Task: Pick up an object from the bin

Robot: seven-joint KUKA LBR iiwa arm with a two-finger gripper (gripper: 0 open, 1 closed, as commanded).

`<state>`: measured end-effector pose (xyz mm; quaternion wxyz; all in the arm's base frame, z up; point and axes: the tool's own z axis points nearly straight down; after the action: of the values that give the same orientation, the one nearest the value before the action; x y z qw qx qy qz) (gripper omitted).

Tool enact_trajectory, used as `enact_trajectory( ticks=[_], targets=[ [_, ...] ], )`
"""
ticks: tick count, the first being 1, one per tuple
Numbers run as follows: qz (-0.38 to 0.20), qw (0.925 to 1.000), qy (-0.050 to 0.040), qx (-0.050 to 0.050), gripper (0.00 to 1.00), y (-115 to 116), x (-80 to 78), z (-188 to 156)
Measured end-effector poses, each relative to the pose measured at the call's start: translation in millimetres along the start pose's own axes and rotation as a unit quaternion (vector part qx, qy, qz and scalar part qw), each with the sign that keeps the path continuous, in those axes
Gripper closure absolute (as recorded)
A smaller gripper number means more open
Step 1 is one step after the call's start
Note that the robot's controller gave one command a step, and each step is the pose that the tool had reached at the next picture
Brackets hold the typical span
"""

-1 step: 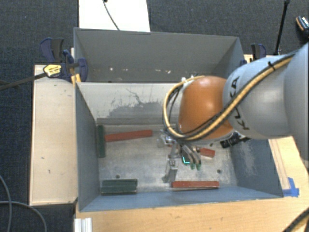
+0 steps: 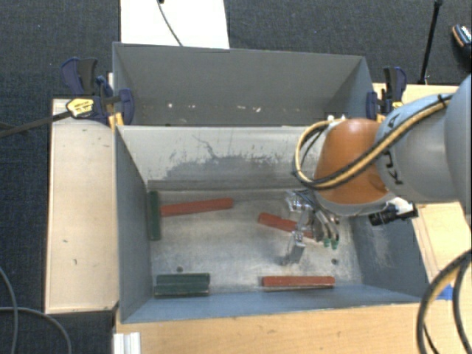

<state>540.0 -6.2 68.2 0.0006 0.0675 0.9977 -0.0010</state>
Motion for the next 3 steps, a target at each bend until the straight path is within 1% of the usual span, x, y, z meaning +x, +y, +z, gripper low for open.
enact_trajectory(
  ticks=[1,2,3],
  targets=[
    [0.02,0.9998,-0.0031,-0.002,0.0,-6.4,-29.2,-34.0],
    [0.075,0.9972,-0.0026,-0.002,0.0,-5.9,-35.5,-47.2],
    [0.105,0.9944,0.0023,-0.001,0.0,3.9,-21.4,0.4]
  ],
)
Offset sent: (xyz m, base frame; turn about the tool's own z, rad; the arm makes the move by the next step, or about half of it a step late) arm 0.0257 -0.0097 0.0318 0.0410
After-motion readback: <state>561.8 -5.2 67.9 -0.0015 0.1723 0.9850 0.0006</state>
